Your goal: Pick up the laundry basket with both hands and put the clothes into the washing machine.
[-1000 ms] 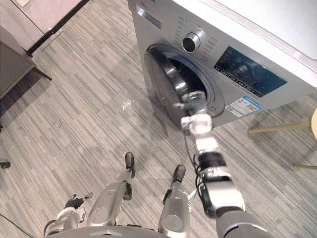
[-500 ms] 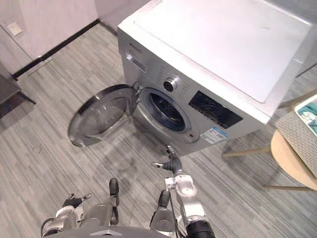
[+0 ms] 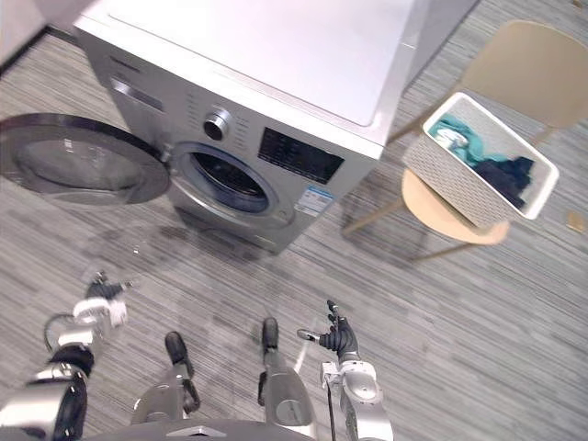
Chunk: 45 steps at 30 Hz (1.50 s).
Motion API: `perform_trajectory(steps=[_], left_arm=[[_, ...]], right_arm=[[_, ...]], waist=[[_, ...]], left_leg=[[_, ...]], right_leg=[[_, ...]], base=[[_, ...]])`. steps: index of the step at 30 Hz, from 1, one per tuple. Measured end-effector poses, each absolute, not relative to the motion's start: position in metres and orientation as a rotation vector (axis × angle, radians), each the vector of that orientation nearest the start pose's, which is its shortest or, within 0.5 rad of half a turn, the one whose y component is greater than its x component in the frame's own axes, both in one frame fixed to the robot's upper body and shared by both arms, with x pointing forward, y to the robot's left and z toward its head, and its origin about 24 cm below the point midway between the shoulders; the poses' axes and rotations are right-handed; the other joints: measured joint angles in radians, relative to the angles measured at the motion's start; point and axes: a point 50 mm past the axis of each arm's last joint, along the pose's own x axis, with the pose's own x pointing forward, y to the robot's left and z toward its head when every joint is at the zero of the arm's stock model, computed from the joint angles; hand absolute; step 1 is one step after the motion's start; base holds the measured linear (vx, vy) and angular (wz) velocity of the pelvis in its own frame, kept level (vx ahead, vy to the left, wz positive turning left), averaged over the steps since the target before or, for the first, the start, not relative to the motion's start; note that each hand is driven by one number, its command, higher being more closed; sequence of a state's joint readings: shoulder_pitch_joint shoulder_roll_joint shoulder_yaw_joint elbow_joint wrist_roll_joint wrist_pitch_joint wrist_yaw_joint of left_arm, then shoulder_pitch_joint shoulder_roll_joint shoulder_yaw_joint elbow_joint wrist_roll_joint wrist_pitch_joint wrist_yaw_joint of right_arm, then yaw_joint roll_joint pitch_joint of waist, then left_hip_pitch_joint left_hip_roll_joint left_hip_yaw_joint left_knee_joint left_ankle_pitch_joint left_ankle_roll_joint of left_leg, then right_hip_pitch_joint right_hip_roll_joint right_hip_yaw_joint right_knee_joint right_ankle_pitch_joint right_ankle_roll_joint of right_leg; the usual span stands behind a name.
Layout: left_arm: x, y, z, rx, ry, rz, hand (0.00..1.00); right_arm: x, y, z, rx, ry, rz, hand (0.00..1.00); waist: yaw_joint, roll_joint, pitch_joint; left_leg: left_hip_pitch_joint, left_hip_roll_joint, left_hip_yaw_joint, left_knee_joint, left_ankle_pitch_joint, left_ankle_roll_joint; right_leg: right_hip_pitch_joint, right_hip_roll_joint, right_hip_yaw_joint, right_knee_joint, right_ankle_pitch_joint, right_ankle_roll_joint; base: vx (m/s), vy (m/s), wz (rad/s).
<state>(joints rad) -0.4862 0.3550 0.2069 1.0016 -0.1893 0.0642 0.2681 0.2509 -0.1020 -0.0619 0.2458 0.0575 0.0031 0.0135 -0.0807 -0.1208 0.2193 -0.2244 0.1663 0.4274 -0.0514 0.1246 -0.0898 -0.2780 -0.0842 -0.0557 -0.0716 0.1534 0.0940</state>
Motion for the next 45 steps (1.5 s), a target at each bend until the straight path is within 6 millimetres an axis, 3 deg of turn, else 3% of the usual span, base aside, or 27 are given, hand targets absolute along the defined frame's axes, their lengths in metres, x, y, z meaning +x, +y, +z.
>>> perform_trajectory(steps=[3,7,9,16,22,26,28,29,30,31,32,34,35,36,37,39,41,45], left_arm=[[0.322,0.313,0.034,-0.016,0.351,0.684,0.0],[0.345,0.331,0.09,-0.04,0.212,0.756,0.0],[0.35,0.334,0.106,-0.037,0.172,0.769,0.0],[0.359,0.334,0.133,-0.04,0.103,0.778,0.0],[0.356,0.34,0.135,-0.019,0.099,0.813,0.0],[0.345,0.331,0.103,-0.006,0.138,0.791,0.0],[0.327,0.309,0.053,-0.016,0.236,0.746,0.0],[0.309,0.285,0.012,-0.017,0.332,0.681,0.0],[0.298,0.275,-0.005,-0.016,0.378,0.651,0.0],[0.275,0.255,-0.039,-0.003,0.485,0.581,0.0],[0.263,0.247,-0.053,-0.003,0.537,0.549,0.0],[0.214,0.225,-0.098,-0.039,0.722,0.487,0.0],[0.186,0.217,-0.119,-0.055,0.827,0.466,0.0],[0.173,0.215,-0.127,-0.058,0.875,0.455,0.0],[0.146,0.212,-0.141,-0.064,0.965,0.443,0.0],[0.126,0.214,-0.148,-0.04,1.02,0.417,0.0],[0.101,0.218,-0.157,-0.006,1.105,0.399,0.0],[0.07,0.222,-0.165,-0.062,1.205,0.432,0.0]], right_arm=[[0.167,-0.193,-0.062,0.025,0.481,-0.133,0.0],[0.17,-0.182,-0.059,0.054,0.462,-0.095,0.0],[0.17,-0.174,-0.06,0.06,0.464,-0.063,0.0],[0.172,-0.159,-0.058,0.079,0.444,0.019,0.0],[0.172,-0.155,-0.059,0.078,0.448,0.039,0.0],[0.172,-0.153,-0.06,0.077,0.453,0.047,0.0],[0.172,-0.153,-0.067,0.062,0.485,0.045,0.0],[0.174,-0.156,-0.077,0.059,0.534,0.029,0.0],[0.174,-0.158,-0.081,0.063,0.551,0.008,0.0],[0.176,-0.166,-0.088,0.052,0.585,-0.03,0.0],[0.176,-0.171,-0.091,0.04,0.603,-0.048,0.0],[0.172,-0.187,-0.103,0.028,0.675,-0.137,0.0],[0.165,-0.195,-0.111,0.012,0.73,-0.173,0.0],[0.16,-0.198,-0.115,0.015,0.76,-0.189,0.0],[0.149,-0.202,-0.126,0.022,0.839,-0.216,0.0],[0.131,-0.212,-0.138,0.026,0.937,-0.28,0.0],[0.116,-0.222,-0.146,0.038,1.014,-0.341,0.0],[0.072,-0.234,-0.161,0.124,1.173,-0.487,0.0]], waist=[[-0.009,-0.046,0.018],[-0.01,-0.053,0.031],[-0.011,-0.053,0.031],[-0.004,-0.077,0.073],[-0.007,-0.083,0.084],[-0.003,-0.081,0.085],[0.0,-0.071,0.092],[0.013,-0.059,0.098],[0.019,-0.053,0.101],[0.031,-0.039,0.097],[0.036,-0.035,0.095],[0.064,0.0,0.086],[0.075,0.032,0.068],[0.078,0.046,0.059],[0.087,0.07,0.045],[0.097,0.102,0.012],[0.102,0.111,-0.036],[0.102,0.099,-0.083]], left_leg=[[-0.068,0.036,0.011,0.119,-0.054,-0.003],[-0.151,0.122,0.011,0.322,-0.161,-0.012],[-0.177,0.151,0.002,0.383,-0.196,-0.012],[-0.239,0.165,-0.046,0.469,-0.237,-0.004],[-0.257,0.164,-0.069,0.485,-0.234,-0.001],[-0.248,0.158,-0.078,0.486,-0.225,0.006],[-0.223,0.143,-0.105,0.477,-0.225,0.007],[-0.188,0.123,-0.115,0.449,-0.217,0.009],[-0.174,0.114,-0.12,0.441,-0.212,0.01],[-0.154,0.095,-0.13,0.414,-0.203,0.014],[-0.138,0.084,-0.128,0.396,-0.198,0.016],[-0.083,0.042,-0.136,0.328,-0.173,0.022],[-0.055,0.017,-0.147,0.286,-0.157,0.025],[-0.038,0.006,-0.154,0.264,-0.148,0.025],[0.009,-0.017,-0.157,0.216,-0.128,0.027],[0.068,-0.044,-0.18,0.145,-0.097,0.029],[0.133,-0.063,-0.19,0.07,-0.069,0.028],[0.21,-0.089,-0.257,-0.019,-0.028,0.028]], right_leg=[[-0.028,0.013,0.024,-0.008,0.02,0.0],[-0.041,0.055,0.055,-0.008,0.057,0.027],[-0.041,0.07,0.06,-0.008,0.062,0.034],[-0.04,0.065,0.046,-0.009,0.053,0.024],[-0.039,0.068,0.03,-0.009,0.044,0.006],[-0.02,0.066,0.013,-0.009,0.046,0.003],[0.022,0.058,-0.017,-0.009,0.03,-0.002],[0.057,0.043,-0.041,-0.009,0.012,-0.001],[0.07,0.037,-0.048,-0.009,0.007,0.001],[0.093,0.023,-0.069,-0.009,-0.004,0.005],[0.105,0.015,-0.074,-0.009,-0.011,0.008],[0.139,-0.014,-0.101,0.008,-0.037,0.014],[0.152,-0.031,-0.121,0.026,-0.058,0.016],[0.162,-0.036,-0.126,0.033,-0.066,0.02],[0.189,-0.049,-0.14,0.046,-0.085,0.025],[0.226,-0.065,-0.168,0.064,-0.109,0.033],[0.264,-0.074,-0.187,0.069,-0.129,0.038],[0.331,-0.087,-0.26,0.099,-0.178,0.046]], base=[[0.01,-0.047,-0.24],[0.0,-0.029,-0.31],[-0.03,-0.015,-0.17],[-0.05,-0.013,0.12],[-0.01,-0.059,0.06],[0.05,-0.043,0.11],[0.09,-0.016,0.47],[0.08,-0.005,0.55],[0.09,0.001,0.62],[0.07,0.007,0.48],[0.07,0.023,0.52],[0.05,0.048,0.52],[0.05,0.052,0.52],[0.06,0.054,0.52],[0.06,0.043,0.49],[0.07,0.032,0.47],[0.07,0.004,0.3],[0.06,0.004,0.57]])
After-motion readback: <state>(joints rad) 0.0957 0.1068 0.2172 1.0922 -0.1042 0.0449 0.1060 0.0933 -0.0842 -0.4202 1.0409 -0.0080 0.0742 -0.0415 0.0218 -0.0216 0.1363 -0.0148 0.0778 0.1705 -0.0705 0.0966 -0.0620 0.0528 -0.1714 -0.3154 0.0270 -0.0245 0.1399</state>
